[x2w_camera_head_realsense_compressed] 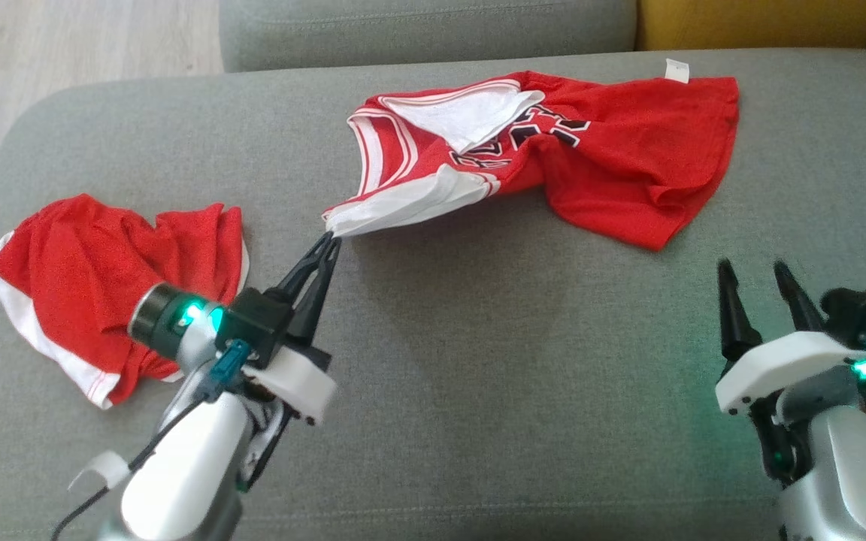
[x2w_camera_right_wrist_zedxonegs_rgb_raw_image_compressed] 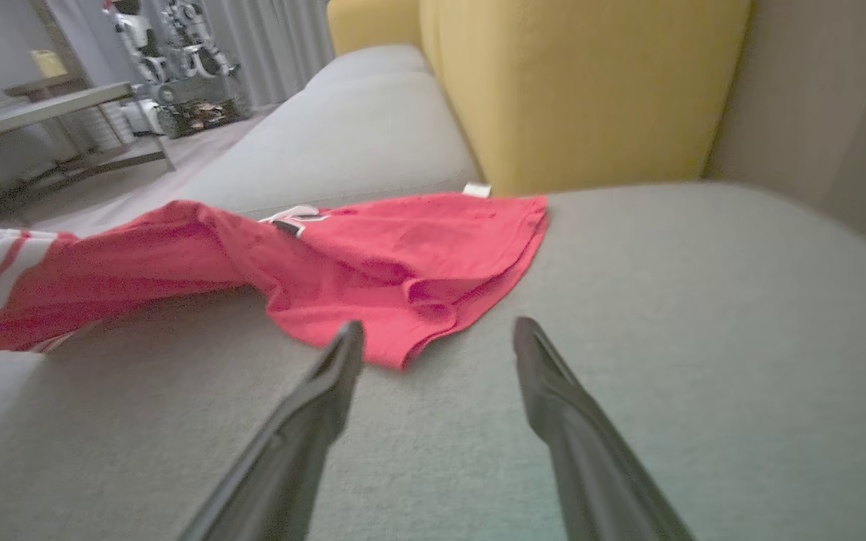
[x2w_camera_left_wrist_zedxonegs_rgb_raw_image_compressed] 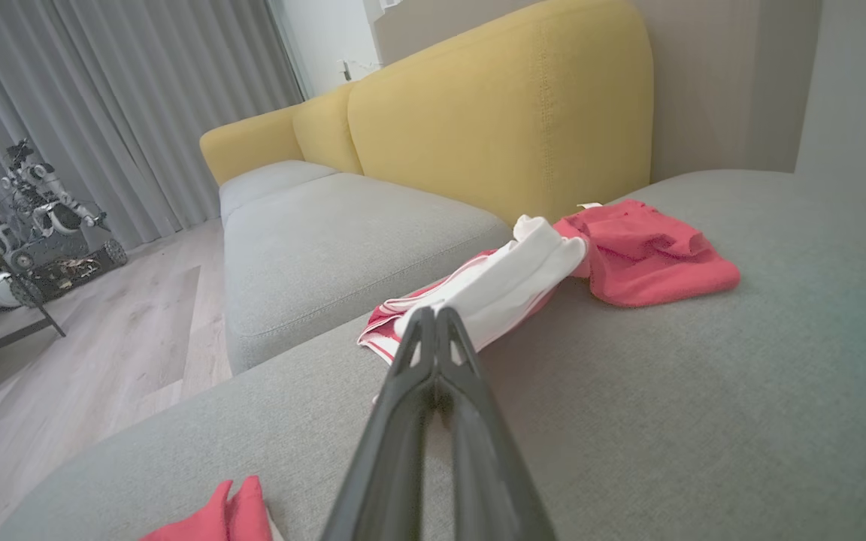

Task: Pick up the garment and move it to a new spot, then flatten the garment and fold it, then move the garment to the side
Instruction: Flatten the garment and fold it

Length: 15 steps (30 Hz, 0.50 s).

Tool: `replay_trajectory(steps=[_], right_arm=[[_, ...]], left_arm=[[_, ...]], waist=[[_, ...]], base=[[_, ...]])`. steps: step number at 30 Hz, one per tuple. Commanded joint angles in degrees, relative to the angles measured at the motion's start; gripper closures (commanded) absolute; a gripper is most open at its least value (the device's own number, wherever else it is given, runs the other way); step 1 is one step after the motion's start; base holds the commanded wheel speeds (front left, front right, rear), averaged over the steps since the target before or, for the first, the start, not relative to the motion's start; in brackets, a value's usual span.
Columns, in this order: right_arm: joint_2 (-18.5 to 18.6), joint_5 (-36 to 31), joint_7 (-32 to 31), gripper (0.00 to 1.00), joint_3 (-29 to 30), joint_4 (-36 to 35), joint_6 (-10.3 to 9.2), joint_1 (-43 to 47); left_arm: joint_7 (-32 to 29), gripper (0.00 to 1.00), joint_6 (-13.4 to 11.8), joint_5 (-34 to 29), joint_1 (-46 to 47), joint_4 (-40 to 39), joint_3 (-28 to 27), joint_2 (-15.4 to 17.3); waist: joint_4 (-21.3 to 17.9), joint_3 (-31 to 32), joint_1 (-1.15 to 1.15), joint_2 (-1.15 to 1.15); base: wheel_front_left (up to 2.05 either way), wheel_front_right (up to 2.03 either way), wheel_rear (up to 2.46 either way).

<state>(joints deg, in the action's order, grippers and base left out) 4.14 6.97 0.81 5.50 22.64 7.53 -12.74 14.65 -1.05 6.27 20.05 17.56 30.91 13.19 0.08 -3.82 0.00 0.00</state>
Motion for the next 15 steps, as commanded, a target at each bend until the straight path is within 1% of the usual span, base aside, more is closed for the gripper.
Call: replay_trajectory(steps=[1,4,7,9,15], right_arm=[[-0.53,3.34,-2.36,0.0,-0.76,0.17,-0.04,-3.22],[-0.91,6.75,-5.27,0.0,-0.45,4.0,-0.04,-7.28],[-1.03,8.05,-6.83,0.0,-0.06,8.25,-0.04,-11.48],[-0.92,8.06,-7.18,0.0,0.08,11.06,-0.04,-14.04],[1.07,5.67,-6.42,0.0,1.04,19.54,-0.04,-19.68]], left_arm=[[0.35,1.0,-0.45,0.84,2.41,-2.42,-2.18,0.07],[0.35,1.0,-0.89,1.03,3.27,-3.0,-2.55,-0.96],[0.35,1.0,-1.06,1.06,4.48,-3.41,-2.83,-1.86],[0.35,1.0,-1.06,1.05,5.28,-3.56,-2.94,-2.4],[0.35,1.0,-0.72,0.81,7.3,-3.78,-3.06,-3.79]], waist=[[1.07,-1.41,0.0,0.0],[1.82,-3.15,0.0,0.0],[2.78,-4.87,0.0,0.0],[3.54,-6.01,0.0,0.0],[5.65,-8.81,0.0,0.0]], base=[[0.0,0.0,0.0],[0.0,0.0,0.0],[0.0,0.0,0.0],[0.0,0.0,0.0],[0.0,0.0,0.0]])
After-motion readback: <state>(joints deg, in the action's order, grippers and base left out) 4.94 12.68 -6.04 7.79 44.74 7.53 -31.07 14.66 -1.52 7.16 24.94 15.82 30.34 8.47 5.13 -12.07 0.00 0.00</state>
